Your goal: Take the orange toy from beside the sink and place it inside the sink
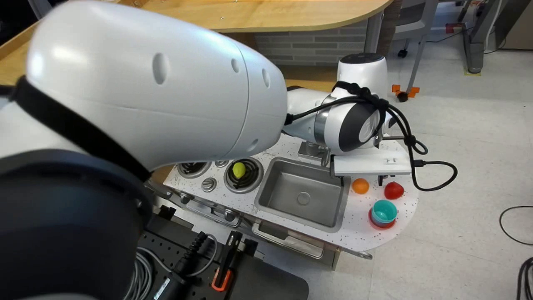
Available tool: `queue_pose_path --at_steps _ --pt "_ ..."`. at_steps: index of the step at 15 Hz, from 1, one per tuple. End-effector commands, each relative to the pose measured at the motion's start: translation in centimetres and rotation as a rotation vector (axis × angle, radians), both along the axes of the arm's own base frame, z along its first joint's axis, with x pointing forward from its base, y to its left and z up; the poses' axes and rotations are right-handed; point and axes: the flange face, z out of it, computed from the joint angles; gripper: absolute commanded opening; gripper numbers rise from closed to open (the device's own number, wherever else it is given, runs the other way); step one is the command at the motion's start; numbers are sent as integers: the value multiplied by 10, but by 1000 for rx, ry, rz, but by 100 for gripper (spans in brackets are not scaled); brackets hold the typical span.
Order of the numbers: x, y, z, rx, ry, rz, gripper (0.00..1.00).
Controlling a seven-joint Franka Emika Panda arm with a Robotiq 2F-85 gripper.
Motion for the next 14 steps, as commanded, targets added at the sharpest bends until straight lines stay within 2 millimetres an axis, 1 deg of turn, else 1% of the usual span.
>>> queue_pose_path --at_steps 1,4,6,7,8,12,14 --pt "7 -5 -13 2 21 53 74" --pt "9 -3 -15 4 30 74 50" --pt "12 -2 -8 11 26 90 35" --pt "14 -1 1 7 17 99 27" --pt "15 0 7 3 10 106 20" --pt "21 9 50 -13 -44 138 19" --pt "18 17 71 -13 -74 163 19"
